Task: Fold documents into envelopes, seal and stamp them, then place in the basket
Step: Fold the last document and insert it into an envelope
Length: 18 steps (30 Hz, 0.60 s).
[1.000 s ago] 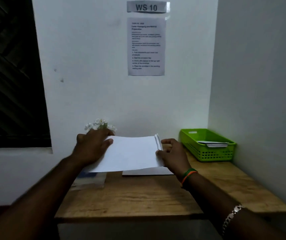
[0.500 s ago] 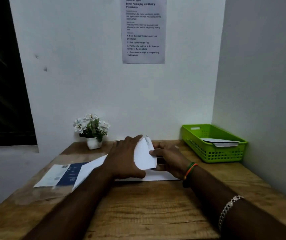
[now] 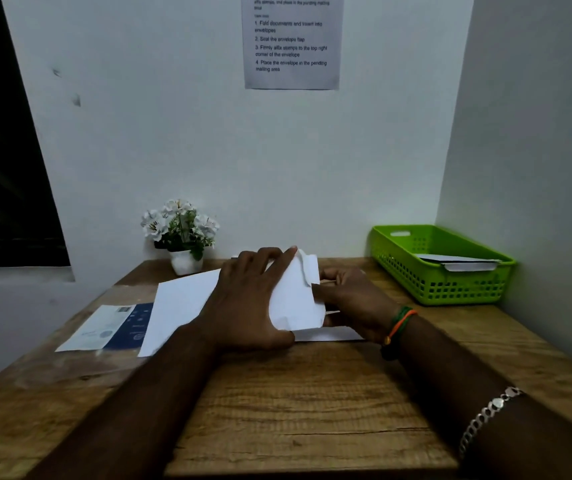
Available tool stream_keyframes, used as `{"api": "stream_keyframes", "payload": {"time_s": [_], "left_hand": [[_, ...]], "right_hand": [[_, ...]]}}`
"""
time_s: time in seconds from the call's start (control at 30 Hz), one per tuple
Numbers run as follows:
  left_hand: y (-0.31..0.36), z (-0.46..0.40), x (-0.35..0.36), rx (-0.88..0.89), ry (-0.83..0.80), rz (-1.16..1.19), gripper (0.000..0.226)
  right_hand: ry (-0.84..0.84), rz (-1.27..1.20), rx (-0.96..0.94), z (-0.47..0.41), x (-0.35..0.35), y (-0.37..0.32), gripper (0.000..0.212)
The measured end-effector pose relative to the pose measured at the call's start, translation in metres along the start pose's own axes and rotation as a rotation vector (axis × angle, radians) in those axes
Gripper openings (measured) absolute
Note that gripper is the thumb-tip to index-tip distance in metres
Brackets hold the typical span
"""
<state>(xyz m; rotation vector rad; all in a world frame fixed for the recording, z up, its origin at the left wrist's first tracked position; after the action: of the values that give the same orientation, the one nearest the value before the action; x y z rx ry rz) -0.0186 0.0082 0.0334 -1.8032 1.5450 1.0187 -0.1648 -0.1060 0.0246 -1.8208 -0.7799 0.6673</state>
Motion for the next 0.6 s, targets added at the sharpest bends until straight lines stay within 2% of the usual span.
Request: {"api": "stream_keyframes", "payload": {"time_s": [0.13, 0.3, 0.4, 0.53, 0.6], "left_hand": [[0.007, 0.003, -0.001, 0.053, 0.011, -0.031, 0.132], [0.01, 0.003, -0.006, 0.084, 0.071, -0.05, 0.13], [0.009, 0.006, -0.005, 0.058, 0.039, -0.042, 0.131], [0.001, 0.006, 0.0, -0.019, -0.066, -0.019, 0.126], [-0.004, 0.005, 0.0, -0.034, -0.071, -0.014, 0.118]], "right_hand": [[0.017, 0.02, -0.045, -0.001, -0.002, 0.002, 0.027], [0.101, 0.139, -0.159, -0.003, -0.008, 0.002, 0.023], [0.125, 0.167, -0.198, -0.004, -0.01, 0.003, 0.025], [0.093, 0.129, -0.15, -0.005, -0.012, 0.007, 0.025], [0.071, 0.156, -0.096, -0.004, -0.011, 0.009, 0.019]]}}
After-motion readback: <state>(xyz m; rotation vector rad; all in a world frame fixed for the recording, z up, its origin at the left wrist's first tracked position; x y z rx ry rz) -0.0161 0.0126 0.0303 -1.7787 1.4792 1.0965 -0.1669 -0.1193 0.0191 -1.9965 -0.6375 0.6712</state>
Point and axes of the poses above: each hand's wrist, its own z-axis away from the middle knuckle, its own x-axis out of the palm, y = z × x, the point moved 4 cm from there along -z, towards the middle knuckle, and after that the axes turned 12 degrees about -x, right-handed, at the moved point
